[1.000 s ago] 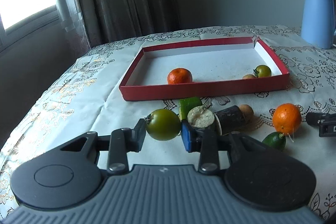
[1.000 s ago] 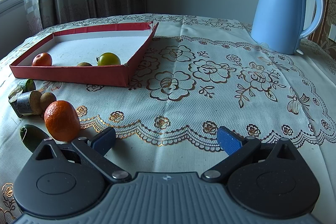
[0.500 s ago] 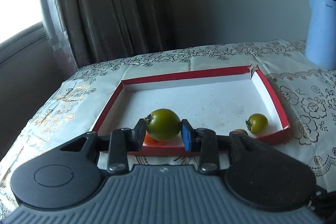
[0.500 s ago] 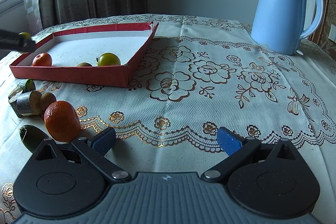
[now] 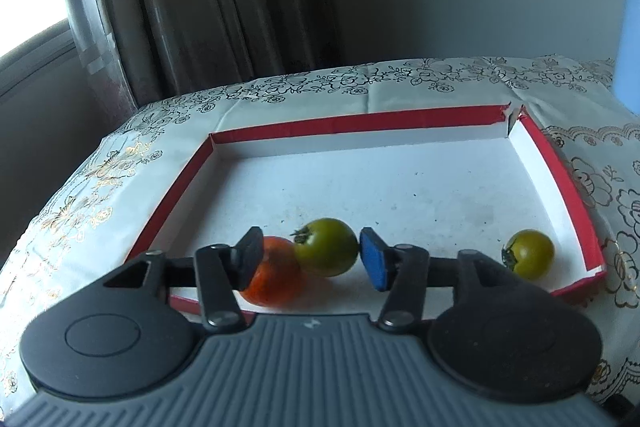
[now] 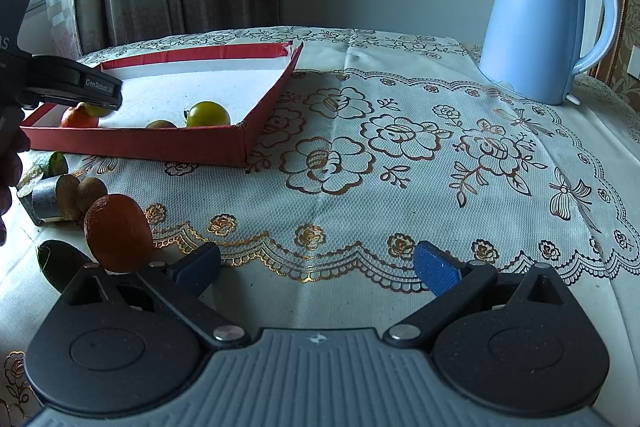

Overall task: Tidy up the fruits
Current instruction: 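Carry the dark green tomato into the red box and open the left gripper, then withdraw the left gripper from the box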

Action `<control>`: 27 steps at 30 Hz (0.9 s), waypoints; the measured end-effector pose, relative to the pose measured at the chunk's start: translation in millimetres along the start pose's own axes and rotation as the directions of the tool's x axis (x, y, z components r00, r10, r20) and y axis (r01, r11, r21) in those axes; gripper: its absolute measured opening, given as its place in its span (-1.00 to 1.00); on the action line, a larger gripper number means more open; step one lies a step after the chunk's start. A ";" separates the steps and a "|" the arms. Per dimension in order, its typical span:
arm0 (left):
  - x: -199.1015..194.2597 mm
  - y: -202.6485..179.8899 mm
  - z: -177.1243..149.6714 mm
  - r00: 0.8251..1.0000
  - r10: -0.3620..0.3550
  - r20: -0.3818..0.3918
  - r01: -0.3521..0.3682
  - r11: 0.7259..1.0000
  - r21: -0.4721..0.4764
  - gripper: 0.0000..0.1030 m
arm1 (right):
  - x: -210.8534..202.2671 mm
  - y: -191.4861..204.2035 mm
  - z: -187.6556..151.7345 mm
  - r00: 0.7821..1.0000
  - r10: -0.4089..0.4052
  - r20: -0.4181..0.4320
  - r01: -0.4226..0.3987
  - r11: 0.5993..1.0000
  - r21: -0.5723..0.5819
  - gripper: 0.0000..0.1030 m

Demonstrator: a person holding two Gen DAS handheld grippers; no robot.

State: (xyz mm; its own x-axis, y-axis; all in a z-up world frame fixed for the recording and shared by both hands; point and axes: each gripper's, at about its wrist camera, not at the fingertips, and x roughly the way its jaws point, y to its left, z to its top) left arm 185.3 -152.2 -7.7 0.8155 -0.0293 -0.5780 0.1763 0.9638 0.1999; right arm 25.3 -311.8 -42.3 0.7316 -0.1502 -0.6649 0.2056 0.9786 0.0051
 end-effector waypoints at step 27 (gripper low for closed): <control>-85.2 146.3 -111.7 0.989 0.146 -0.015 -0.145 0.963 -0.225 1.00 | -38.5 -10.9 -10.7 0.977 0.130 0.166 -0.142 0.988 0.062 1.00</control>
State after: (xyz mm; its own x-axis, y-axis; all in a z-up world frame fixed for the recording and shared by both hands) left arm 80.0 20.9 -17.6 0.8241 0.1156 -0.5546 -0.0730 0.9925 0.0984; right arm -12.1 -315.1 -24.7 0.8499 -0.0431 -0.5251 0.1394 0.9795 0.1452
